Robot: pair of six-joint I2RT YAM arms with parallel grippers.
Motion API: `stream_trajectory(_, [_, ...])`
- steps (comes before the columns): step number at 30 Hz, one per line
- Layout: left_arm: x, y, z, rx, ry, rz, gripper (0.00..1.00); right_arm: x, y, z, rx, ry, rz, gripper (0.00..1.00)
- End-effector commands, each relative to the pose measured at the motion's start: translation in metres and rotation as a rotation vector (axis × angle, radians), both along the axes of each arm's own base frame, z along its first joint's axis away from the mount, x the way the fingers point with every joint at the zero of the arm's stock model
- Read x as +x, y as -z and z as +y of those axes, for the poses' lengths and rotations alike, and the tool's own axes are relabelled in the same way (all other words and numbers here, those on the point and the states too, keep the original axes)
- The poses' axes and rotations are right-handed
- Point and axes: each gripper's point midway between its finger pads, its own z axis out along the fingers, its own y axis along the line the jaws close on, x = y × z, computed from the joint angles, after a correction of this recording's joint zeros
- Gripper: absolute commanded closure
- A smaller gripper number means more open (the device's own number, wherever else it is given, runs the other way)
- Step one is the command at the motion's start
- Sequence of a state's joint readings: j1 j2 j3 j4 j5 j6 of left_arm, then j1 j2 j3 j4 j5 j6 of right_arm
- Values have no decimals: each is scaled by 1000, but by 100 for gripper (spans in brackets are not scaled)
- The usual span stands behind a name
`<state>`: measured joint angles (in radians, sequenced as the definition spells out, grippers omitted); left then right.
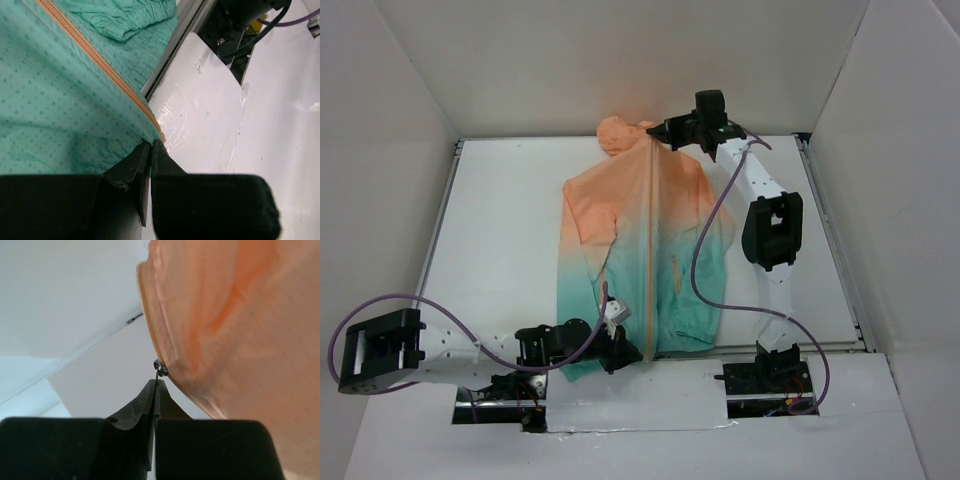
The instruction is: Zip up the jacket
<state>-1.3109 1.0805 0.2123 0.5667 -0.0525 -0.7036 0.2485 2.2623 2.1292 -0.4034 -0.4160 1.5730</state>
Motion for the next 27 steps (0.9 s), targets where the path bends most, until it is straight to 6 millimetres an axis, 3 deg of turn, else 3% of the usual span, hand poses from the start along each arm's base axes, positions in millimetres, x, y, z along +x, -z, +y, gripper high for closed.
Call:
stream_trajectory(1, [-24, -12, -7, -18, 139, 5, 100, 25, -79, -10, 14, 38, -296, 100])
stream_trajectory(5, [-30, -8, -2, 10, 166, 16, 100, 36, -105, -31, 11, 68, -387, 100])
stream_trajectory(12, [-36, 2, 8, 45, 154, 63, 100, 45, -129, -61, 10, 94, -487, 100])
stream_trajectory(21, [-28, 30, 17, 168, 71, 111, 100, 58, -146, -84, 36, 101, -589, 100])
stream_trajectory(24, [-27, 40, 18, 221, 55, 136, 100, 60, -161, -94, 42, 103, -666, 100])
stream_trajectory(27, [-22, 54, 21, 289, 22, 140, 100, 56, -171, -90, 50, 68, -725, 100])
